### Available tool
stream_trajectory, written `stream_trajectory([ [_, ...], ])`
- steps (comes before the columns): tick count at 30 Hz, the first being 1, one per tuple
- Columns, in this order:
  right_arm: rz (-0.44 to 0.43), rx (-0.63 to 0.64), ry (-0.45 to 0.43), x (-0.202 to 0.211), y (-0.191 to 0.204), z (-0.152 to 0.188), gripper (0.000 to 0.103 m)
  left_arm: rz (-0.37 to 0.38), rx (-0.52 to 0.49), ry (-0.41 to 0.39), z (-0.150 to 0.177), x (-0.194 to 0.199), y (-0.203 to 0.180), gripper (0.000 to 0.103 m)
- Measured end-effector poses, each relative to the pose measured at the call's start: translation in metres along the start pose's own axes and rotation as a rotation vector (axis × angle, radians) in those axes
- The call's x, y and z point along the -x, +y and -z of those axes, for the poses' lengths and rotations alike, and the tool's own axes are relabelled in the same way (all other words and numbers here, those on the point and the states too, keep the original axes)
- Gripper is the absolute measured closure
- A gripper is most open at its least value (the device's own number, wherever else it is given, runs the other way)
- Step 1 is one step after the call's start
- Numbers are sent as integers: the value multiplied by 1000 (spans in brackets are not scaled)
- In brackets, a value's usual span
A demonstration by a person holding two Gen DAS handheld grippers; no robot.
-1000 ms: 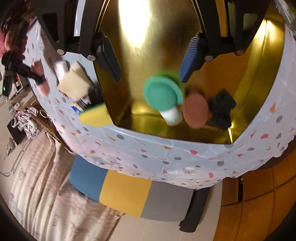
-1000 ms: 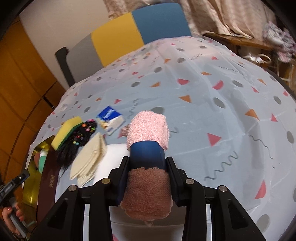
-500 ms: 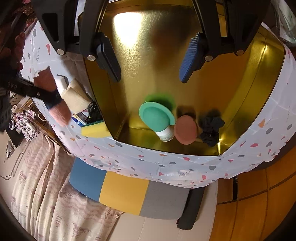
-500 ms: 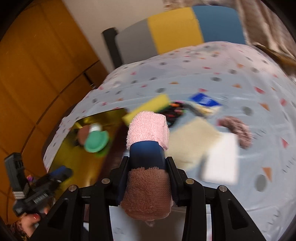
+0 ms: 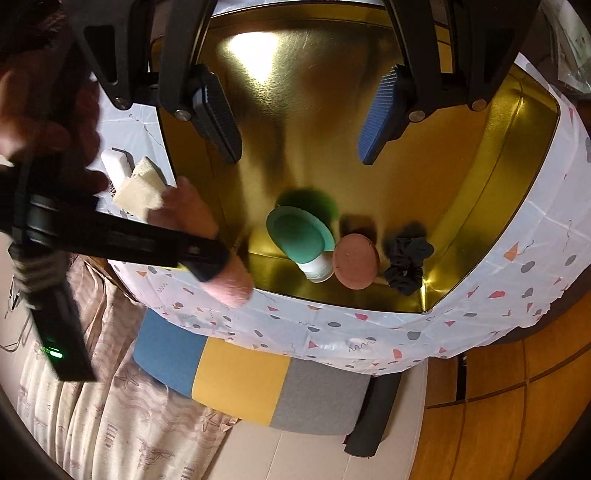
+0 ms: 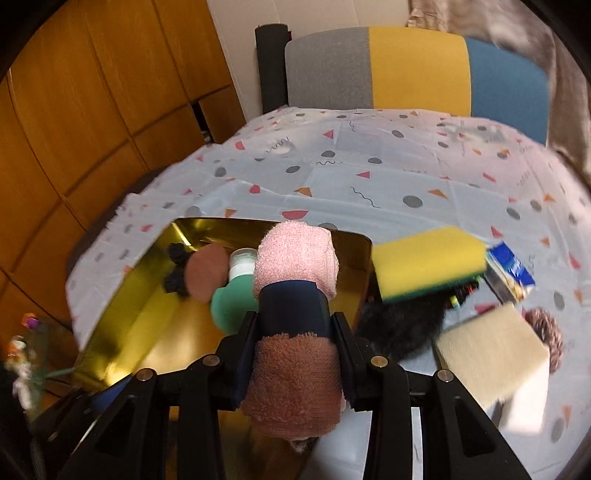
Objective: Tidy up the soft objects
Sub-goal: 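Carry the pink rolled towel into the gold tray and open the right tool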
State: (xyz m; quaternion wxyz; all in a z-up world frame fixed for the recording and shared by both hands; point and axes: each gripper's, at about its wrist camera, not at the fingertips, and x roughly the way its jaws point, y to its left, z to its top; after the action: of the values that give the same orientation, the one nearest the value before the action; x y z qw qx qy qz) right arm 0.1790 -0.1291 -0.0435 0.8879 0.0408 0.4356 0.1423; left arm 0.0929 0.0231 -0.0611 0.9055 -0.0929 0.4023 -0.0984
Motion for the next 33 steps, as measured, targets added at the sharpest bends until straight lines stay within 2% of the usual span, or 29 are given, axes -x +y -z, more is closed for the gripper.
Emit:
stream_trajectory([
  [14, 155, 81, 36, -50, 12, -12, 61, -31, 52, 30, -1, -7, 16, 37],
  [16, 172, 79, 39, -50, 11, -10, 58, -32, 52, 29, -1, -7, 16, 37],
  [17, 172, 78, 29, -48, 11, -10, 53, -32, 51, 28, -1, -7, 16, 37],
  [18, 176, 82, 7, -43, 11, -10, 43, -32, 51, 28, -1, -7, 16, 37],
  [20, 185, 91, -25, -35, 13, -11, 34, -31, 48, 30, -1, -7, 15, 37],
  [27, 179, 91, -131, 3, 10, -7, 30, 6, 29, 30, 1, -6, 8, 37],
  [33, 178, 37, -126, 22, -11, 5, 29, 30, -14, 20, 4, -3, -4, 37],
])
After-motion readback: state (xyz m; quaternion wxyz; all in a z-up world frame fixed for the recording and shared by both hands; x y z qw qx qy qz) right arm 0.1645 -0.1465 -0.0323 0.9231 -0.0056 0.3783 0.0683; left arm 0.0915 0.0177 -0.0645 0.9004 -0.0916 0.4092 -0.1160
